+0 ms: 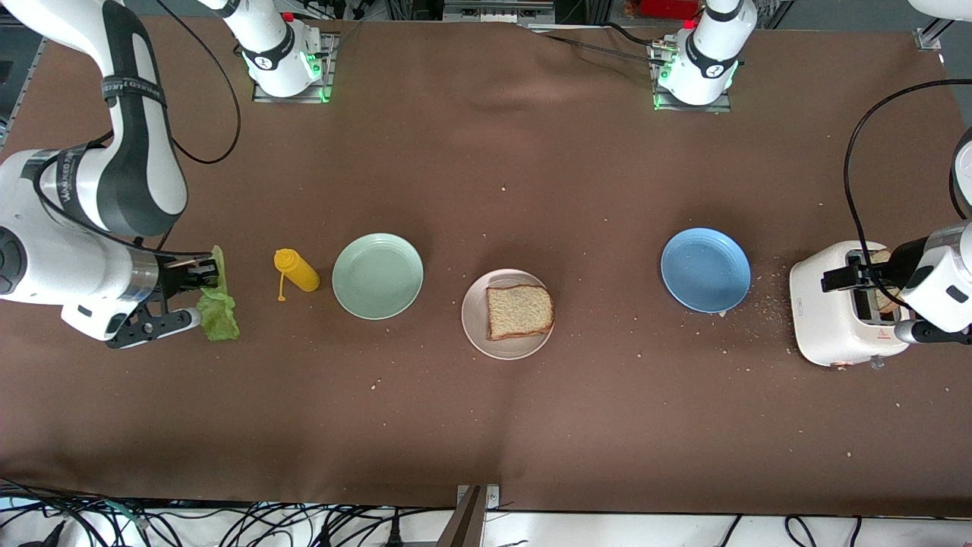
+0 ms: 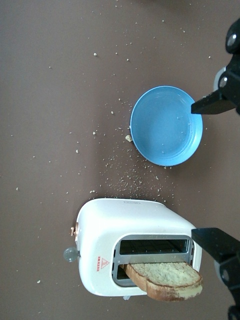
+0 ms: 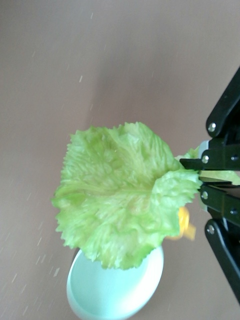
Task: Make sandwich in beige plate with both arms
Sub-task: 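Lift the lettuce and lay it on the bread on the beige plate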
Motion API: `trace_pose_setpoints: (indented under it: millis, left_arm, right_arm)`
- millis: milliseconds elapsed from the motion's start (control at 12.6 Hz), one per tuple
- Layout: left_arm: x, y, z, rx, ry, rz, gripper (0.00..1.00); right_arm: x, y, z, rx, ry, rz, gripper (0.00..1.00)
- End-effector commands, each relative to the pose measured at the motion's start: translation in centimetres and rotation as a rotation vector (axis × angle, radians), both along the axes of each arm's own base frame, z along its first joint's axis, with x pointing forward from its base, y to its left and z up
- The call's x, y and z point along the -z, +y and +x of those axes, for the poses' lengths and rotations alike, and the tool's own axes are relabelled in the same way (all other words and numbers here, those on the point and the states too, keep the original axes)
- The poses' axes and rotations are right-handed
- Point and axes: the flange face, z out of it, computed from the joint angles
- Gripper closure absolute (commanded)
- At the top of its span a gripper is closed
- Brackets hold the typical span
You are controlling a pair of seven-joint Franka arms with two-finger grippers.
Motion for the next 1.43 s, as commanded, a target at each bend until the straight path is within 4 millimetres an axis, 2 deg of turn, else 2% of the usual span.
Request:
trace_pose_setpoints:
  millis: [0,79,159,317,476,634,793,872,951,1110,1268,1347]
  left_arm:
    - [-0.6,0.1,-0.6,-0.001,0.005,0.014,0.0]
    - [-0.6,0.1,-0.6,-0.001,0.005,0.014,0.0]
    - [-0.5,0.1,-0.6,-0.001,0.007,0.015,0.0]
    - [-0.5,0.1,-0.6,0.0,0.007,0.014,0.0]
    - [-0.5,0.1,-0.6,0.0,0.007,0.014,0.0]
    - [-0.5,0.1,-0.6,0.0,0.007,0.014,0.0]
    - [-0.5,0.1,-0.6,0.0,0.007,0.014,0.0]
    - [-0.5,0.1,-0.6,0.0,0.007,0.014,0.0]
    - [-0.5,0.1,-0.6,0.0,0.007,0.014,0.0]
    - [-0.5,0.1,-0.6,0.0,0.007,0.014,0.0]
    - [-0.5,0.1,-0.6,0.0,0.007,0.014,0.0]
    - [-0.5,0.1,-0.6,0.0,0.007,0.014,0.0]
  right_arm:
    - [-1.0,9.9,-0.5,0.042,-0.011,-0.008,1.0]
    - [-0.7,13.9,-1.1,0.073,-0.021,-0.015,1.0]
    - [0.5,18.7,-1.8,0.088,-0.044,-0.003,1.0]
    - [2.9,26.5,-2.9,0.226,-0.113,0.038,1.0]
    - [5.7,32.1,-3.6,0.363,-0.164,0.103,1.0]
    - [9.2,36.3,-4.9,0.463,-0.16,0.16,1.0]
    - [12.4,38.7,-5.3,0.593,-0.156,0.227,1.0]
    - [13.5,40.4,-6.3,0.624,-0.138,0.258,1.0]
    - [15.0,41.2,-6.9,0.633,-0.119,0.27,1.0]
    - [18.0,42.2,-7.6,0.636,-0.102,0.286,1.0]
    - [18.9,42.3,-7.7,0.629,-0.109,0.287,1.0]
    - [18.8,42.2,-7.5,0.63,-0.113,0.291,0.85]
